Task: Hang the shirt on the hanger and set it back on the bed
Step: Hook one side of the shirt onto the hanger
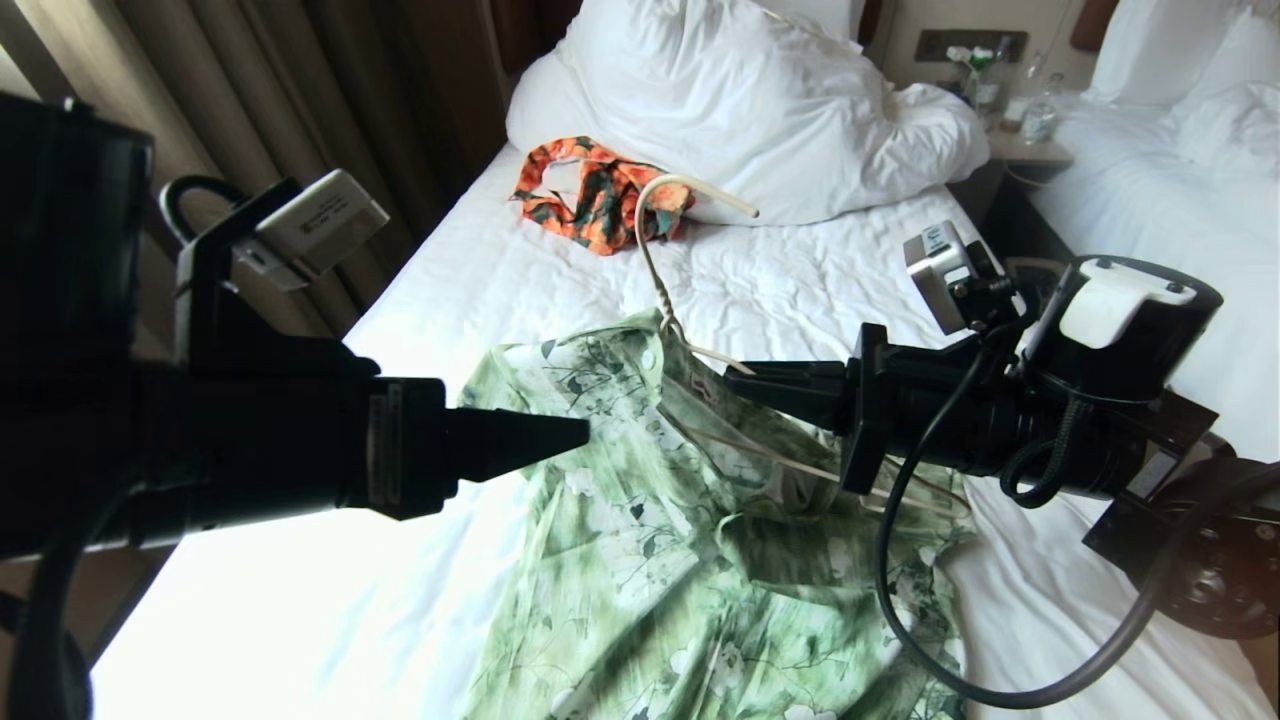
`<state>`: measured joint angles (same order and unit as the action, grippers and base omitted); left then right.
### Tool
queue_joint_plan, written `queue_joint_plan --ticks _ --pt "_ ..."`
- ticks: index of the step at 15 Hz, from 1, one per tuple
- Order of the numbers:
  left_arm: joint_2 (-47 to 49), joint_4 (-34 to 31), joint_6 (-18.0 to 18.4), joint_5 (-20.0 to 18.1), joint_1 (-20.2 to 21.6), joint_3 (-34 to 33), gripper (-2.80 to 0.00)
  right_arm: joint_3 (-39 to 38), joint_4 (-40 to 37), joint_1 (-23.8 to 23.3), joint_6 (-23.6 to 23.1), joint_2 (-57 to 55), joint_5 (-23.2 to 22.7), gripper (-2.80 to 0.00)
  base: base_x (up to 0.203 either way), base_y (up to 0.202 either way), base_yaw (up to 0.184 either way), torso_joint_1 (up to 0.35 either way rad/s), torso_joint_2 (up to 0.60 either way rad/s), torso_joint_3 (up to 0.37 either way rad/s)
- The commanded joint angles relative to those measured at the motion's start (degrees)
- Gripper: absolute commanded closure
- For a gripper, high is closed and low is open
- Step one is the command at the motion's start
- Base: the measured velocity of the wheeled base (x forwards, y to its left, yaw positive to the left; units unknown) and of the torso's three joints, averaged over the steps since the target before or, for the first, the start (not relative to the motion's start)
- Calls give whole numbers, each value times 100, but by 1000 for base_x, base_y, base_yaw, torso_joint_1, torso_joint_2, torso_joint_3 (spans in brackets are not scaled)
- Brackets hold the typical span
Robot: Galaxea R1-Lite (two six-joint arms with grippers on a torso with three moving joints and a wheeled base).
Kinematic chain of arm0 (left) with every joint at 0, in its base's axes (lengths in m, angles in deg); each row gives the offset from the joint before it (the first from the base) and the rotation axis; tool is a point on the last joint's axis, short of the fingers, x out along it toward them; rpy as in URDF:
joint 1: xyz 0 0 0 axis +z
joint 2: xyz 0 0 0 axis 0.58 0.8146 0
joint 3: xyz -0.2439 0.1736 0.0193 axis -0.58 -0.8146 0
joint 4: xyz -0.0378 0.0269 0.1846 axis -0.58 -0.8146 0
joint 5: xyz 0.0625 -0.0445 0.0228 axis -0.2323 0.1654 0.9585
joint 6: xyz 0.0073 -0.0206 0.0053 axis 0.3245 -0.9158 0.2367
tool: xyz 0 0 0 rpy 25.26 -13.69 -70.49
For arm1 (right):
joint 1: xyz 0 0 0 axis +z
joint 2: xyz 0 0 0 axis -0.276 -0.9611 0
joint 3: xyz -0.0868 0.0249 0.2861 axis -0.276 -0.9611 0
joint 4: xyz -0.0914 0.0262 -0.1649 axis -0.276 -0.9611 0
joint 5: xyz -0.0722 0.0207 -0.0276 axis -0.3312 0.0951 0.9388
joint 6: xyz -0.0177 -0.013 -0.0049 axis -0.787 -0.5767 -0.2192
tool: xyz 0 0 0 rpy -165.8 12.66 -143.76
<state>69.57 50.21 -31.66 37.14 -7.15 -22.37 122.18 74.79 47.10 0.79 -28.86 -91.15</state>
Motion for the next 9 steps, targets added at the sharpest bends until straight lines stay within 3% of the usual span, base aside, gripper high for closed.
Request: queue_joint_plan --ticks 1,5,6,9 --pt "-422 16 -20 -12 548 -443 -280 -33 43 82 3 -52 4 0 0 0 0 0 0 0" --pt "-789 513 -24 -21 1128 -954 -280 -222 156 125 120 41 -9 0 0 0 0 0 0 0" --pt "-923 589 -8 -12 1191 -1026 0 -289 305 143 135 44 -12 0 0 0 0 0 0 0" --pt "-1436 568 11 4 1331 -1231 0 -395 562 198 153 44 -30 0 0 0 0 0 0 0"
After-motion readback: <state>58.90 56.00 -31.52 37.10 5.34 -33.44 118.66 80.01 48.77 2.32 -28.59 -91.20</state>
